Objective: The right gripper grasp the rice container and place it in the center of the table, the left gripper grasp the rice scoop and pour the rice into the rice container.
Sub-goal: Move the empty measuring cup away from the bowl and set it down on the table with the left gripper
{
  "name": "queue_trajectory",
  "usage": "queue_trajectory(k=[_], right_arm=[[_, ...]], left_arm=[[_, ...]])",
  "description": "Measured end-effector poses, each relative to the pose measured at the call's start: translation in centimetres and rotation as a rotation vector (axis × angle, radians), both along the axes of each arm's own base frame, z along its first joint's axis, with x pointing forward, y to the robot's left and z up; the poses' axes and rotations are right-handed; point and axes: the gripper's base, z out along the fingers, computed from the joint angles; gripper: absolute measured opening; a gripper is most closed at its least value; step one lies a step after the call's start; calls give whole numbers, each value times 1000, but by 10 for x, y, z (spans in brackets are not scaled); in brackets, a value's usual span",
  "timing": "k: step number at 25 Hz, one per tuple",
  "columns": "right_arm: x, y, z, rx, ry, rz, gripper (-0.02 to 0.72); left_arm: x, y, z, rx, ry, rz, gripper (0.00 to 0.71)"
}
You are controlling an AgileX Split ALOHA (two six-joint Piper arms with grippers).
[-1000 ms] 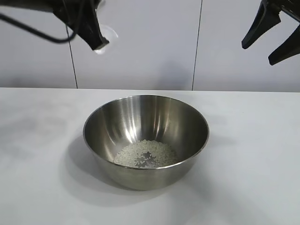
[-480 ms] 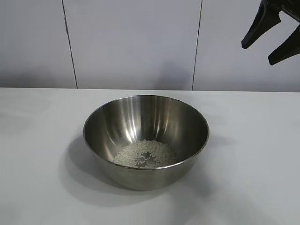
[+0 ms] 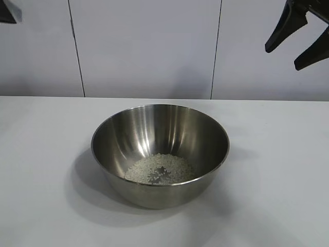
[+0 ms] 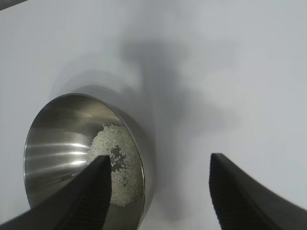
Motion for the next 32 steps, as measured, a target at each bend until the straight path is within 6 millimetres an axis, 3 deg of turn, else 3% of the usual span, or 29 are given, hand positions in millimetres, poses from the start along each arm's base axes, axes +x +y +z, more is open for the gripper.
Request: queue_trajectory(k=[6,20,32], right_arm=[[1,0,0,-1,-8,-4,412],[2,-1,1,-9,-28,-8,412],[4,-2,2,-14,-48,-12,412]], left_arm=[[3,2,-53,155,60,-113,3],[11,-1,-124,364,98,-353,3],[11,-3,-155,403,115,-449,3]])
